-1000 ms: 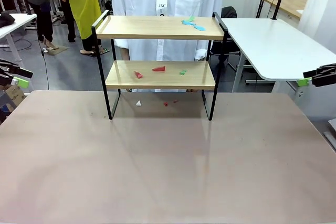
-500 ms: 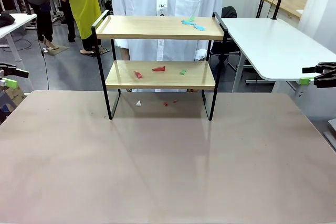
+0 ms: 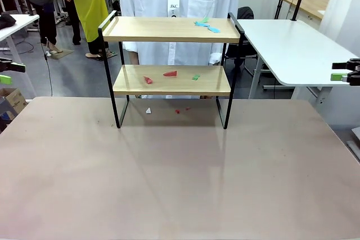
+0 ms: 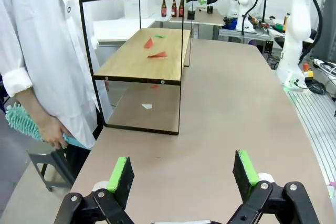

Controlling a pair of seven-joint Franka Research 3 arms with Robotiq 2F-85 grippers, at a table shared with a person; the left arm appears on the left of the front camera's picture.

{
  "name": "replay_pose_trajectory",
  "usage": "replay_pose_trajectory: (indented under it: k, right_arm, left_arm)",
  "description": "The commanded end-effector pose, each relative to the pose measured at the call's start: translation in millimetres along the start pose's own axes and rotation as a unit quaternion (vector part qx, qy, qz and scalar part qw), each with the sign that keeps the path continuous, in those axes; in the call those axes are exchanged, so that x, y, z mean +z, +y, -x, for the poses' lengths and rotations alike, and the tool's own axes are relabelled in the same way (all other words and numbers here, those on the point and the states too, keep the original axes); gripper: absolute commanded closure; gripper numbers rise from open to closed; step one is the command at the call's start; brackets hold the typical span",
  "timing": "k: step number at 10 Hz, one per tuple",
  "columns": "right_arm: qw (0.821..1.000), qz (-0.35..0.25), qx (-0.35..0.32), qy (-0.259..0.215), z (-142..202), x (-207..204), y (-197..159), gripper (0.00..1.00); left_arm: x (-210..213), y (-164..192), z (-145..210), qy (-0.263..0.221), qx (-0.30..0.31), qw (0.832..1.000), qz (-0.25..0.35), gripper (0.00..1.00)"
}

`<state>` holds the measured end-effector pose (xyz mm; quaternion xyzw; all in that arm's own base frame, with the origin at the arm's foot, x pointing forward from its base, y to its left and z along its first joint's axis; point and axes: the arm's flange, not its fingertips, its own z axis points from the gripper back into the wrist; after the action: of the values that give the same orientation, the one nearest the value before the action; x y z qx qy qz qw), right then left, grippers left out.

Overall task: Clean the shelf.
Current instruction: Pick up the Duster handed by the human.

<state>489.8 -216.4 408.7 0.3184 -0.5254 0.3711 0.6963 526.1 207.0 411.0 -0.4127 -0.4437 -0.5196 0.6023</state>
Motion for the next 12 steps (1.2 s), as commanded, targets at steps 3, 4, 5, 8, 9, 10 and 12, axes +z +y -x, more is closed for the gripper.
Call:
replay_pose_trajectory:
  k: [3, 4, 5, 8, 9, 10, 12]
  right_arm:
    - [1.0, -0.002, 0.008, -0.021, 0.6, -2.1, -8.5, 0.0]
    - [1.0, -0.002, 0.007, -0.022, 0.1, -1.6, -9.5, 0.0]
    - [1.0, -0.002, -0.002, -0.005, 1.6, -0.2, -2.7, 0.0]
    - [1.0, -0.002, -0.002, -0.005, 1.6, -0.2, -2.7, 0.0]
    - [1.0, -0.002, -0.002, -0.005, 1.6, -0.2, -2.7, 0.0]
    - [1.0, -0.002, -0.002, -0.005, 1.6, -0.2, -2.7, 0.0]
    - [1.0, -0.002, -0.002, -0.005, 1.6, -0.2, -2.7, 0.0]
  left_arm:
    - [7.4, 5.2, 4.3, -0.026, -0.015, 0.999, 0.012, 0.0]
    - [5.7, 5.7, 3.8, -0.026, -0.015, 1.0, 0.01, 0.0]
    - [4.5, 6.8, 3.4, -0.022, 0.003, 0.999, -0.027, 0.0]
    - [3.7, 2.2, 6.8, -0.009, 0.0, 1.0, 0.01, 0.0]
    - [3.7, 2.2, 6.8, -0.009, 0.0, 1.0, 0.01, 0.0]
    - [3.7, 2.2, 6.8, -0.009, 0.0, 1.0, 0.01, 0.0]
    - [3.7, 2.2, 6.8, -0.009, 0.0, 1.0, 0.01, 0.0]
